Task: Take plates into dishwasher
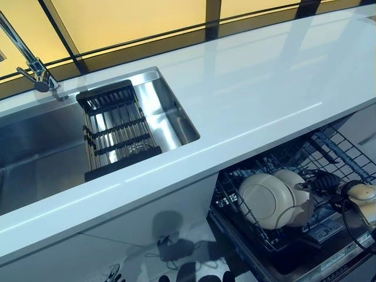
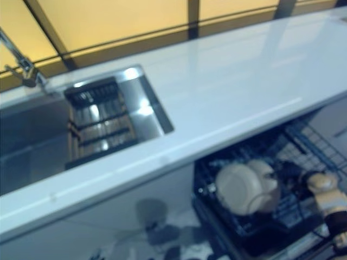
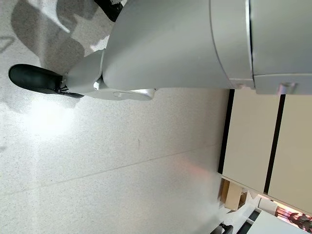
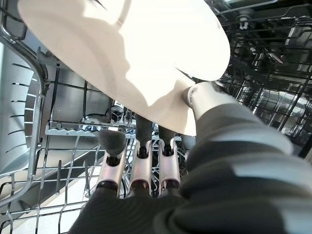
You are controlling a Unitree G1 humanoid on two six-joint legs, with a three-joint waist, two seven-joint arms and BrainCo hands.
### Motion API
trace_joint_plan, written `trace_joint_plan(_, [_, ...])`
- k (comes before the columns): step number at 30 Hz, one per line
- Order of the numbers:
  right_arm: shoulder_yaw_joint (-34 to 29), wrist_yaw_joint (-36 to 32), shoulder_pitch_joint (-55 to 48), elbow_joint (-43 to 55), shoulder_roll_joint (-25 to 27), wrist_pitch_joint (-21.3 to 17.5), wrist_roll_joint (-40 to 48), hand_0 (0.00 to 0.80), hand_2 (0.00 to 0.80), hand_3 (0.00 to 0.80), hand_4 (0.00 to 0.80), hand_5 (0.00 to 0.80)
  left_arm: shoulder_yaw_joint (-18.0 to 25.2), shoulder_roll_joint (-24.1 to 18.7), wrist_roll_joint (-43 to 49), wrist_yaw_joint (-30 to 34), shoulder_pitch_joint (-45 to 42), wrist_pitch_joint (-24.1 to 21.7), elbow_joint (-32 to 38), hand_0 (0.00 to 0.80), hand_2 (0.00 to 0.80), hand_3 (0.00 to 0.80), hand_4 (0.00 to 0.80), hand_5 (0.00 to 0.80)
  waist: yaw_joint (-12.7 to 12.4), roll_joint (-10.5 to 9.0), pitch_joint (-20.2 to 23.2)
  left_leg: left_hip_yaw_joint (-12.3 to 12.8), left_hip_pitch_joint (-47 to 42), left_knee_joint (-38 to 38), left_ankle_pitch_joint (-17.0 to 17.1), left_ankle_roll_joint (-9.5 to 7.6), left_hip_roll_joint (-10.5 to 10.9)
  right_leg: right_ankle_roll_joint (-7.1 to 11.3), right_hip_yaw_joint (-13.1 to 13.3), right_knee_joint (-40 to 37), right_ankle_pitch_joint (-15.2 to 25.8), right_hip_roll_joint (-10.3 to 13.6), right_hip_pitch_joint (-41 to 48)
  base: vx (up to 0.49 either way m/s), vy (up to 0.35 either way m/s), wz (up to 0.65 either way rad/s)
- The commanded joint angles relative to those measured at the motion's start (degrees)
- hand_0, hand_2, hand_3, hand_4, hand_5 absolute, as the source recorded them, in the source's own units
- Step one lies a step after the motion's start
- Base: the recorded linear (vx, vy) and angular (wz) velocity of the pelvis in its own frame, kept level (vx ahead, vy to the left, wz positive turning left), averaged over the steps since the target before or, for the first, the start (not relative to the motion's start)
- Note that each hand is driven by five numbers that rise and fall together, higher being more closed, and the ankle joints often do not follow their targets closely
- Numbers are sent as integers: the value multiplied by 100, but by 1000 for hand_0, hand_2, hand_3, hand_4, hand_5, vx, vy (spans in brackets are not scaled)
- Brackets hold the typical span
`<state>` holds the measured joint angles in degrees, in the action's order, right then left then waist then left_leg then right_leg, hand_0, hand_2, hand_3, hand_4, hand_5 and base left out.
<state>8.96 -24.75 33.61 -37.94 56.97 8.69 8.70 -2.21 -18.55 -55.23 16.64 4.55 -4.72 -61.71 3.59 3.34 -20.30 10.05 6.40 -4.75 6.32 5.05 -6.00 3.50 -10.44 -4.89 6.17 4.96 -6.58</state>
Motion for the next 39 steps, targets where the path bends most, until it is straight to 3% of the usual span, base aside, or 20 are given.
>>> trace_joint_plan(1, [502, -99, -43, 1, 15, -93, -397, 800, 800, 800, 800, 800, -186, -200, 13, 14, 230, -112, -160, 0, 0, 0, 0, 0, -83, -339, 200, -2, 60, -25, -9, 69, 77, 199, -155, -11, 75, 40, -66, 0, 0, 0])
trace_joint_plan(2, [520, -31, -67, -60, -54, -68, -484, 800, 800, 800, 800, 800, -188, -194, 37, 14, 242, -106, -160, 0, 0, 0, 0, 0, -94, -333, 207, -1, 44, -25, -14, 65, 79, 202, -170, -11, 75, 50, -52, 0, 0, 0])
trace_joint_plan(3, [531, 1, -66, -89, -73, -81, -508, 646, 646, 646, 646, 646, -191, -191, 46, 12, 243, -103, -156, 0, 0, 0, 0, 0, -100, -332, 211, -3, 42, -25, -13, 66, 78, 202, -173, -11, 76, 52, -48, 0, 0, 0])
trace_joint_plan(4, [559, 91, -51, -183, -110, -58, -473, 0, 0, 0, 0, 0, -201, -183, 68, 13, 250, -100, -155, 0, 0, 0, 0, 0, -116, -323, 220, -14, 37, -25, -14, 65, 79, 202, -180, -11, 75, 56, -40, 0, 0, 0])
trace_joint_plan(20, [148, 315, -102, 274, 81, 206, 99, 0, 0, 0, 0, 0, -104, -154, 241, -147, 157, -3, -287, 0, 0, 0, 0, 0, -79, -460, 408, -3, -86, -25, -75, 46, 66, 189, -175, -11, 14, 12, 99, 10, 10, 1])
trace_joint_plan(34, [112, 99, 52, 204, 690, 472, 105, 0, 0, 0, 0, 0, 36, -167, 734, -452, -43, 95, -512, 0, 0, 0, 0, 0, -126, -735, 773, -10, -277, -25, -153, 6, 54, 198, -143, -11, -63, -51, 322, 33, 17, 0])
trace_joint_plan(39, [177, -164, 103, -97, 999, 394, 12, 0, 0, 0, 0, 0, 144, -181, 1079, -620, -96, 147, -766, 0, 0, 0, 0, 0, -131, -869, 1025, 21, -408, -25, -198, -15, 35, 205, -115, -11, -101, -76, 444, 73, 24, -1])
